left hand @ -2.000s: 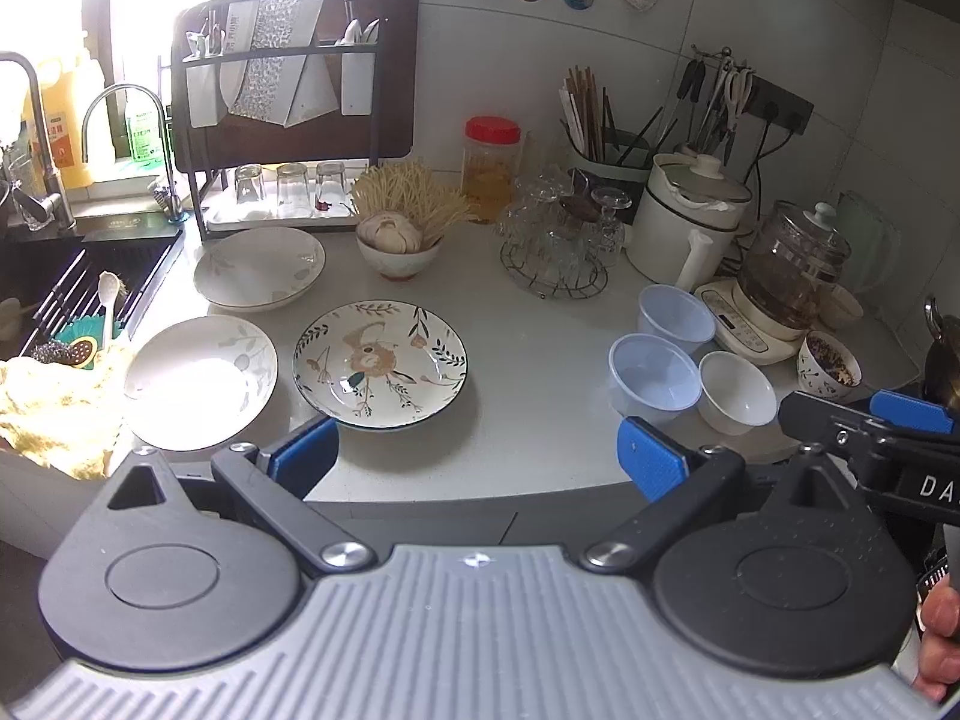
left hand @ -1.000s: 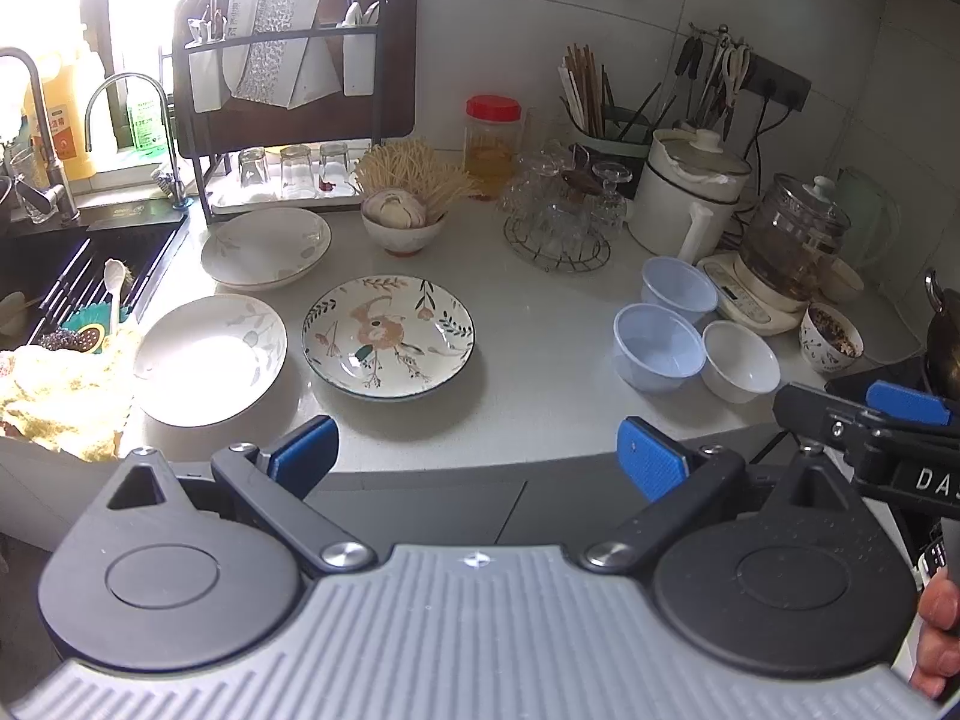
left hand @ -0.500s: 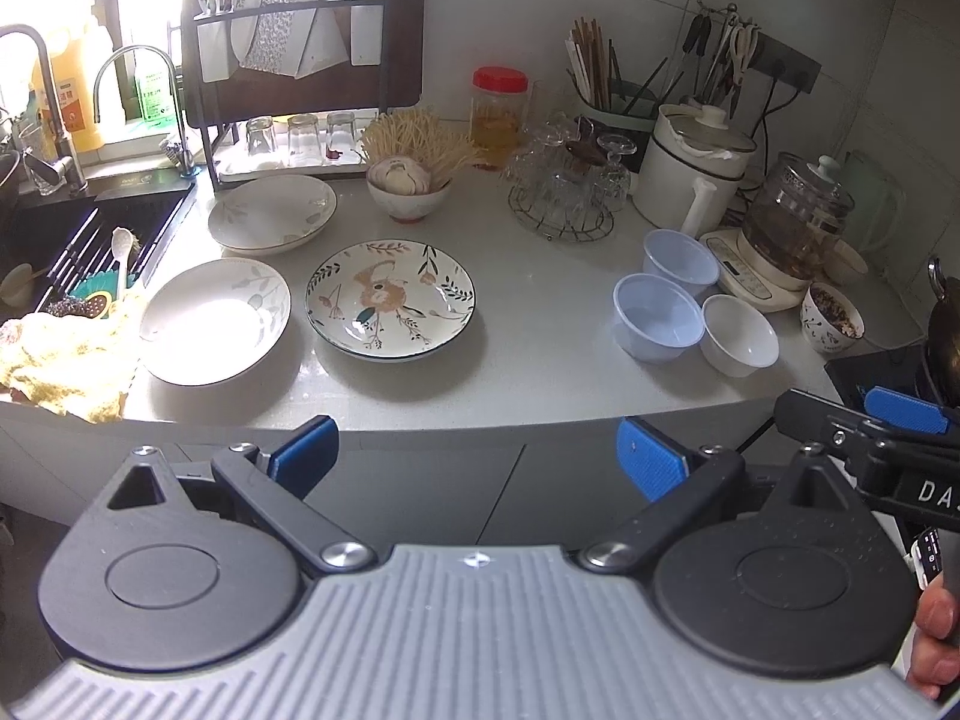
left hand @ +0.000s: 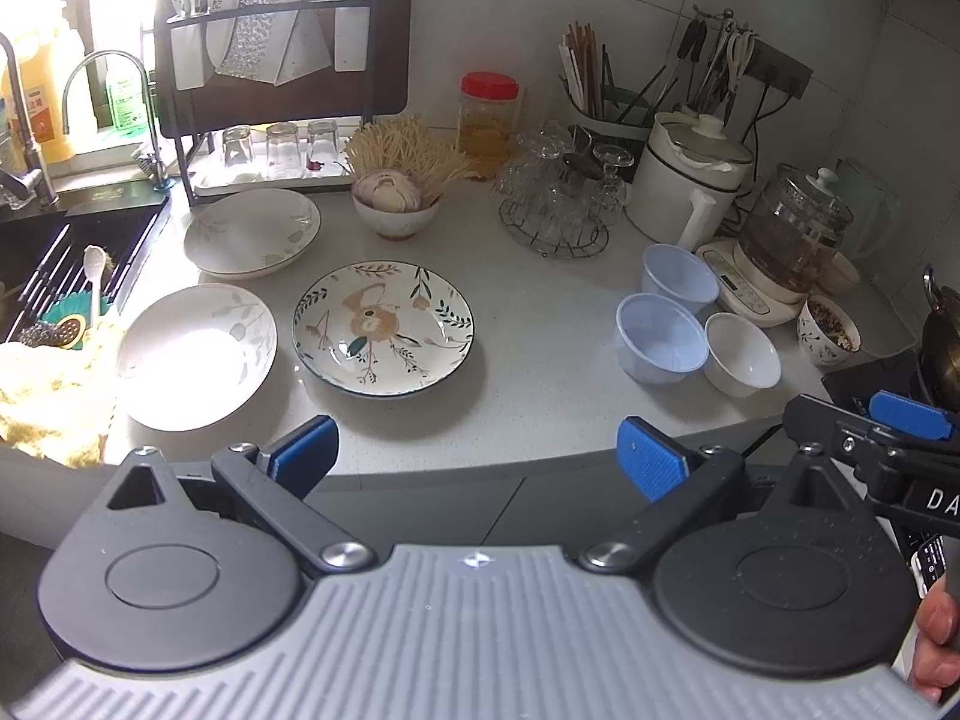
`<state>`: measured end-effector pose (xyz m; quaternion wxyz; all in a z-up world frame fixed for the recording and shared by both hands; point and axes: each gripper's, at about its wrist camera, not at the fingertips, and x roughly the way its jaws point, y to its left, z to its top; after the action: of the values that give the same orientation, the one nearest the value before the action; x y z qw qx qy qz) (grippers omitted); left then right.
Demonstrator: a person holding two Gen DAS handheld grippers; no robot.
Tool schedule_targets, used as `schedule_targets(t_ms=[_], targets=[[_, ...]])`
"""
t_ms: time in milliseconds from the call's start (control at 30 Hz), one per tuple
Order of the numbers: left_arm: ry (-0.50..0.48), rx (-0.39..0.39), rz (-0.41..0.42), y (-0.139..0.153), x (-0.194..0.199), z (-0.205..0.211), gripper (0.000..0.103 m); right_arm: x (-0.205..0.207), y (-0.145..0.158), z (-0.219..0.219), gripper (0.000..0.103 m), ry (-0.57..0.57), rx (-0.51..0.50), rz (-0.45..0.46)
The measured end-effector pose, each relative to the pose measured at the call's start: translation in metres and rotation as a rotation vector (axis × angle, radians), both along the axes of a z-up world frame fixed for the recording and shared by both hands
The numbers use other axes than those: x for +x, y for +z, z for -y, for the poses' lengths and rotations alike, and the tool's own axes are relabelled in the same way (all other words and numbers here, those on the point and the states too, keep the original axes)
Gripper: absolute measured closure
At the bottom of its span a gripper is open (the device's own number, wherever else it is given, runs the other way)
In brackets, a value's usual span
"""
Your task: Organize plates and bowls
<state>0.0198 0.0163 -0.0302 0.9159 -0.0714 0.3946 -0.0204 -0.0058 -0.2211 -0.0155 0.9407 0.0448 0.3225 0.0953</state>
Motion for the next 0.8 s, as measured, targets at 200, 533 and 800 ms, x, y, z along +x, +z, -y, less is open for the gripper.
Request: schedule_targets(t_ms=[200, 533, 800], targets=[[-0.019, -0.003, -0.002, 0.003, 0.029, -0.025, 0.002, 0.018, 0.003, -0.020, 0.000, -0.014, 0.032, 0.002], [-0.027, -0.016, -0.034, 0.004, 0.079, -0.091, 0.002, 0.056, 0.001, -0.075, 0.000, -0.020, 0.065, -0.013], [-0.039, -0.038, -0.046, -0.007, 0.118, -0.160, 0.002, 0.085, -0.008, -0.131, 0.000, -0.047, 0.058, -0.014]])
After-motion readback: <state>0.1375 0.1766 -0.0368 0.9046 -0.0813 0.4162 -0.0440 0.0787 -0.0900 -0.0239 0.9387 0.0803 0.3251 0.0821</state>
